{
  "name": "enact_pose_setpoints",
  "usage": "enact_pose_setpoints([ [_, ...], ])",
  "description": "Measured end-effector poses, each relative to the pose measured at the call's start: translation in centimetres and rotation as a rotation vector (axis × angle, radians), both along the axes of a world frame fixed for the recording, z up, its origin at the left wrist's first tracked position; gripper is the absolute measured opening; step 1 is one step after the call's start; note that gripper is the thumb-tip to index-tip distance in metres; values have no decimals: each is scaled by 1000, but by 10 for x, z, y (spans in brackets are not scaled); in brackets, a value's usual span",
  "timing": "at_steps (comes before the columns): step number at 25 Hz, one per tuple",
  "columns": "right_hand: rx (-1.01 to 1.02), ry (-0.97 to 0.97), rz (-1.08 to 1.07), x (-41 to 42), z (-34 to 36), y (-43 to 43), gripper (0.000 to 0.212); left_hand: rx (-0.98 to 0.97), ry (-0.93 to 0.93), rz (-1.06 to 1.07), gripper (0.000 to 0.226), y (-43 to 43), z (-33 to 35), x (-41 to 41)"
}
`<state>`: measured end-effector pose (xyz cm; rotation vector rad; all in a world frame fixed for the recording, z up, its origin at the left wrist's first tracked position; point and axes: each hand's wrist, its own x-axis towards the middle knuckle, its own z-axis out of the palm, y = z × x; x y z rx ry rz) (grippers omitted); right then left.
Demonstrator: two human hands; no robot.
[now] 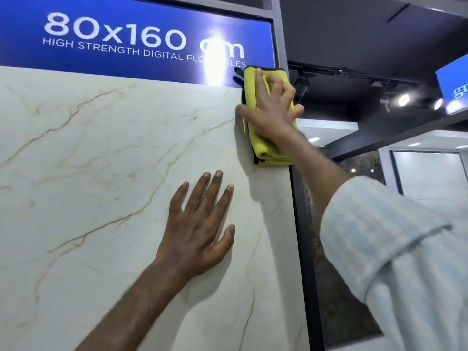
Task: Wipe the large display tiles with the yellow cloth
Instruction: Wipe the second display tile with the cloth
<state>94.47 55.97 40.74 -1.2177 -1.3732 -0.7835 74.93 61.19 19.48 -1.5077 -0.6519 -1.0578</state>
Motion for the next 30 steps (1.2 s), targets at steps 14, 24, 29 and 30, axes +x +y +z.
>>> enact_pose_setpoints([
  [14, 175, -95, -123, 2, -286, 11, 75, -15, -3, -8, 72, 2, -3, 1],
  [24, 157, -53, -184, -8, -171, 14, 80, -63, 19, -8, 71, -6, -2, -2],
  [29, 171, -87, -181, -6, -313, 12, 75, -195, -43, -150, 68, -20, -116, -19],
  [30, 149, -104, -196, -5, -356, 11, 74, -224, -20, -117, 70, -22, -147, -25],
])
